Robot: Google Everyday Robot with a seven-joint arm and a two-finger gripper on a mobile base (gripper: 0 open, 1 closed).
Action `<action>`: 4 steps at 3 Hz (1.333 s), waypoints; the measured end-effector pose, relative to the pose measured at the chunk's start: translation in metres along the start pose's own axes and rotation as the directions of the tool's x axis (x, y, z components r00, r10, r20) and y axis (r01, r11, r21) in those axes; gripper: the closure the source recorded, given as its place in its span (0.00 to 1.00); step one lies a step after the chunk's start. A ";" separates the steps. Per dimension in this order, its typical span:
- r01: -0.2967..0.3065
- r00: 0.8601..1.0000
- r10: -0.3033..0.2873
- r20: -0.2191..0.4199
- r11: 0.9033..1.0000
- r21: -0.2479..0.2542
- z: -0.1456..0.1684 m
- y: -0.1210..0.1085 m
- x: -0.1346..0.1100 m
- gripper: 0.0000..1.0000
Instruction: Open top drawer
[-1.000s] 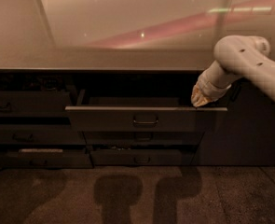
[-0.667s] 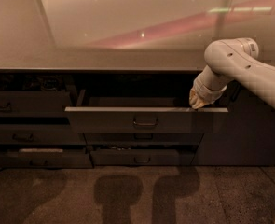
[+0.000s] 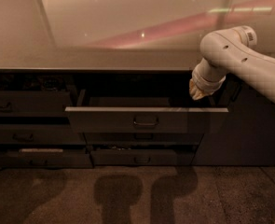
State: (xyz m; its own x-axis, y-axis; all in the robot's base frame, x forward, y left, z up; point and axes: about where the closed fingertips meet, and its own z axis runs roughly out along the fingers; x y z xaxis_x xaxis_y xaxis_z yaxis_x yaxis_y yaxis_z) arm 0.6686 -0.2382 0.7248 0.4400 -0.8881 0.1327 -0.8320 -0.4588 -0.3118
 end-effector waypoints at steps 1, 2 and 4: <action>0.000 1.000 0.000 0.000 1.000 -0.001 0.000 0.000 0.000 1.00; -0.005 1.000 0.005 -0.001 1.000 -0.022 0.008 0.001 0.002 1.00; -0.024 1.000 0.023 -0.020 0.996 -0.082 0.026 0.006 0.010 1.00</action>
Offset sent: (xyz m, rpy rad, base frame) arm 0.0068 -0.0049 -0.0098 -0.0209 0.0330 -0.0188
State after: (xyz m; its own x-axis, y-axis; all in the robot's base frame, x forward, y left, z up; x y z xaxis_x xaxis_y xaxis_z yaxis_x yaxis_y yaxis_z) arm 0.6770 -0.2489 0.6995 0.4140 -0.8988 0.1442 -0.8674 -0.4376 -0.2368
